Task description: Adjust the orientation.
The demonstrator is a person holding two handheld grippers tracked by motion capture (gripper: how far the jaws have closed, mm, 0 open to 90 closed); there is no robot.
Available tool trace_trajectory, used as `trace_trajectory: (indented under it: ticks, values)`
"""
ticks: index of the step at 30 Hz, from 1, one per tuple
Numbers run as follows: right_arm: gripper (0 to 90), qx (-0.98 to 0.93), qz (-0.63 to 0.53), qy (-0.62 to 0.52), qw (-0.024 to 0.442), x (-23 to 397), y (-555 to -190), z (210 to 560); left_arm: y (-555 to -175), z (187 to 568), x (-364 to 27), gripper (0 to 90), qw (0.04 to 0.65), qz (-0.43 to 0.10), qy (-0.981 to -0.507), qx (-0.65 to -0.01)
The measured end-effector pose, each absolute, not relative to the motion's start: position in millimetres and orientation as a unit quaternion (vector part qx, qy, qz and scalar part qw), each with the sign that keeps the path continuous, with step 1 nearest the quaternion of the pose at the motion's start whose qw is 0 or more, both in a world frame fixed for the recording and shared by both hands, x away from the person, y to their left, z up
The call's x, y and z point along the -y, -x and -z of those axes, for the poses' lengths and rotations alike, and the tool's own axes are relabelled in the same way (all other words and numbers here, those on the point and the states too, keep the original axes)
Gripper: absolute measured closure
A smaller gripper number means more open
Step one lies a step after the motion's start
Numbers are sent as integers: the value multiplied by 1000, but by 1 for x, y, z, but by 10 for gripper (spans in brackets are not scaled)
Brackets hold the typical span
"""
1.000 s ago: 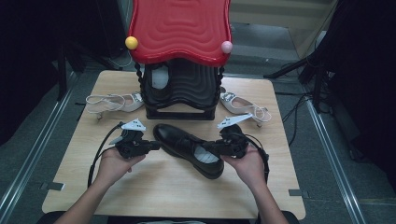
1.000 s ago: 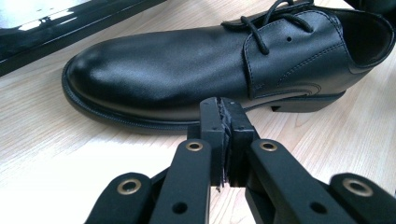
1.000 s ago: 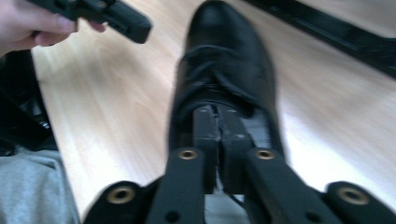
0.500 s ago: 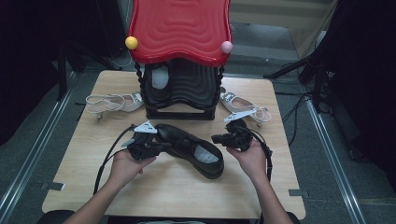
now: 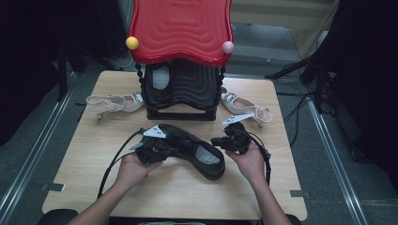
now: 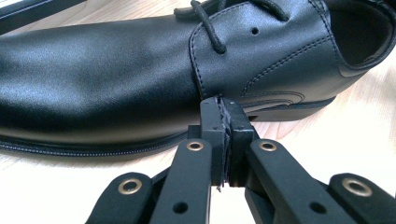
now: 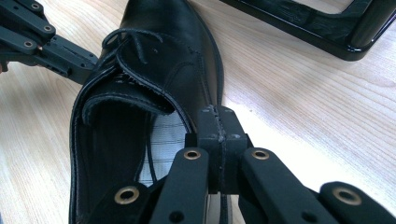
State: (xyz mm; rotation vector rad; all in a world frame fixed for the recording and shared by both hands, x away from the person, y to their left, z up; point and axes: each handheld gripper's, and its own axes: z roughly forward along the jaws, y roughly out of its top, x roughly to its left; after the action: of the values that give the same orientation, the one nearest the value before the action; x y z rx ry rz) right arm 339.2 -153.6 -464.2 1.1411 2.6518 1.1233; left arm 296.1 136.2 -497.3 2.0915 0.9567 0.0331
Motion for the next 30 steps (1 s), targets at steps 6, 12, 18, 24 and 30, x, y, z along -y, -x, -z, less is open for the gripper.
trace_trajectory:
  ticks: [6,12,18,24,30]
  values:
    - [900,-856,-360,-371,20,154,-333,464,-299,497,-137,885,409,-6,-829,-381]
    - [900,-850,-361,-383,17,154,-325,465,-302,498,-137,885,411,-1,-827,-383]
    - [900,-844,-358,-400,4,154,-318,465,-306,498,-136,880,413,3,-826,-384]
    - [900,-843,-352,-407,4,152,-308,464,-311,498,-134,882,415,8,-826,-383]
    - [900,-837,-351,-420,-1,155,-300,464,-318,498,-128,883,416,12,-828,-377]
